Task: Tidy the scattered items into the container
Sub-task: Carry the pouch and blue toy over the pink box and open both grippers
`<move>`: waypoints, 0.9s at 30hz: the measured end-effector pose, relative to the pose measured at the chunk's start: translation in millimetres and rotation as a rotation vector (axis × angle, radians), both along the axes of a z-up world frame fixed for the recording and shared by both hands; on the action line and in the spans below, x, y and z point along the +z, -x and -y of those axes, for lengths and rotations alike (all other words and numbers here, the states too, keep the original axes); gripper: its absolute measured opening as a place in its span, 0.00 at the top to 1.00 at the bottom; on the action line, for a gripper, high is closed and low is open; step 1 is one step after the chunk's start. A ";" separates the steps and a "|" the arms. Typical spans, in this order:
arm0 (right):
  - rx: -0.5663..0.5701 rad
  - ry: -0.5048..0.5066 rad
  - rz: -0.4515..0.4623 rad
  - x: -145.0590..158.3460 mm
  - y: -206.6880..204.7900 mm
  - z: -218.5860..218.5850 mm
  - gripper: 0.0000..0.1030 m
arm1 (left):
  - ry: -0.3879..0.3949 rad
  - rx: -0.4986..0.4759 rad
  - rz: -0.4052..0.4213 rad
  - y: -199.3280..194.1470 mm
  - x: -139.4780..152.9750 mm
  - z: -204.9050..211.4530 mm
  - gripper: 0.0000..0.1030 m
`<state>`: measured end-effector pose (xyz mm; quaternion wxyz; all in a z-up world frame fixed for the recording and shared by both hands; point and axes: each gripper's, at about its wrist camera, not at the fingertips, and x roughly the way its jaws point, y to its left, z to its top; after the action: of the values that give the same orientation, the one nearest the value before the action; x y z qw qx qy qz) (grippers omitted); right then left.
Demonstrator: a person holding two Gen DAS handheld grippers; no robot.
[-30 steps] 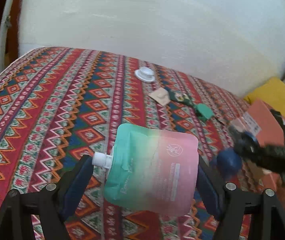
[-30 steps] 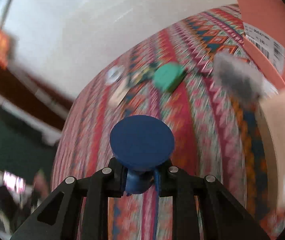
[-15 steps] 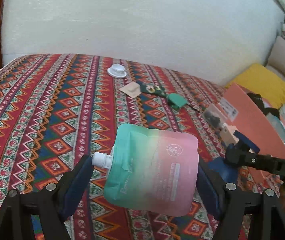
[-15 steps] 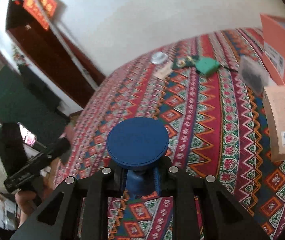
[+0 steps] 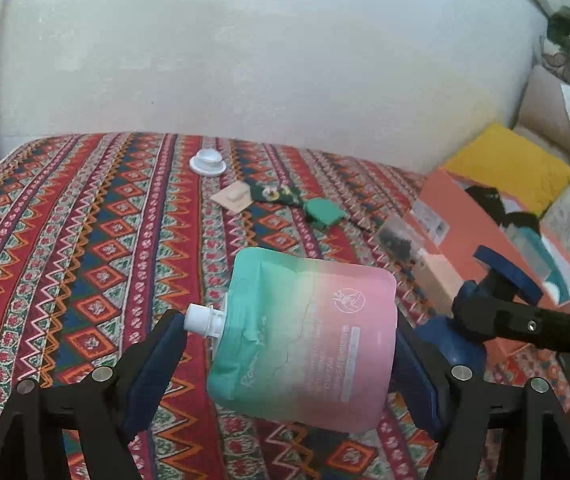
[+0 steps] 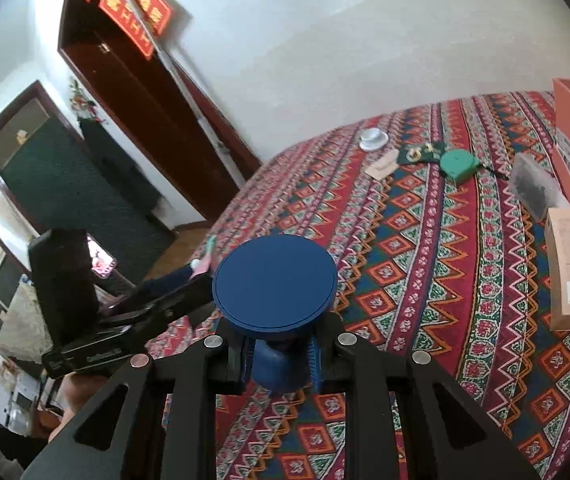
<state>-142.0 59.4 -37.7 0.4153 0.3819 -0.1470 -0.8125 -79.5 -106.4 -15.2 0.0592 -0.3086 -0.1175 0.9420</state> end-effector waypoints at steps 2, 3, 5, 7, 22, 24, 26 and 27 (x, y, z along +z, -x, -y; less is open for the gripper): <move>0.000 0.020 -0.018 11.0 -6.2 -6.5 0.78 | 0.017 0.009 -0.026 -2.7 8.5 -7.7 0.21; -0.004 0.036 -0.033 18.7 -9.8 -11.4 0.78 | 0.045 0.013 -0.052 -5.2 14.6 -14.2 0.21; -0.017 0.071 -0.065 36.1 -16.2 -23.3 0.78 | 0.089 0.013 -0.100 -9.6 27.2 -27.5 0.20; -0.044 0.122 -0.097 57.7 -20.4 -40.4 0.78 | 0.095 0.004 -0.142 -12.2 42.5 -41.9 0.21; -0.501 0.264 -0.525 194.0 -114.6 -225.9 0.78 | 0.005 -0.250 -0.334 14.0 140.5 -223.0 0.20; -0.581 0.252 -0.549 198.0 -120.7 -249.7 0.78 | 0.020 -0.277 -0.314 29.0 141.3 -241.7 0.20; -0.647 0.248 -0.553 197.5 -119.3 -270.7 0.78 | 0.032 -0.312 -0.293 46.4 139.7 -263.7 0.20; -0.669 0.246 -0.552 198.1 -118.9 -281.2 0.78 | 0.037 -0.327 -0.280 55.8 137.8 -273.8 0.20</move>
<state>-23.1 340.6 160.5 0.1956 0.0299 -0.2414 -0.9500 -135.3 167.3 122.6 0.2212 -0.1905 -0.0395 0.9556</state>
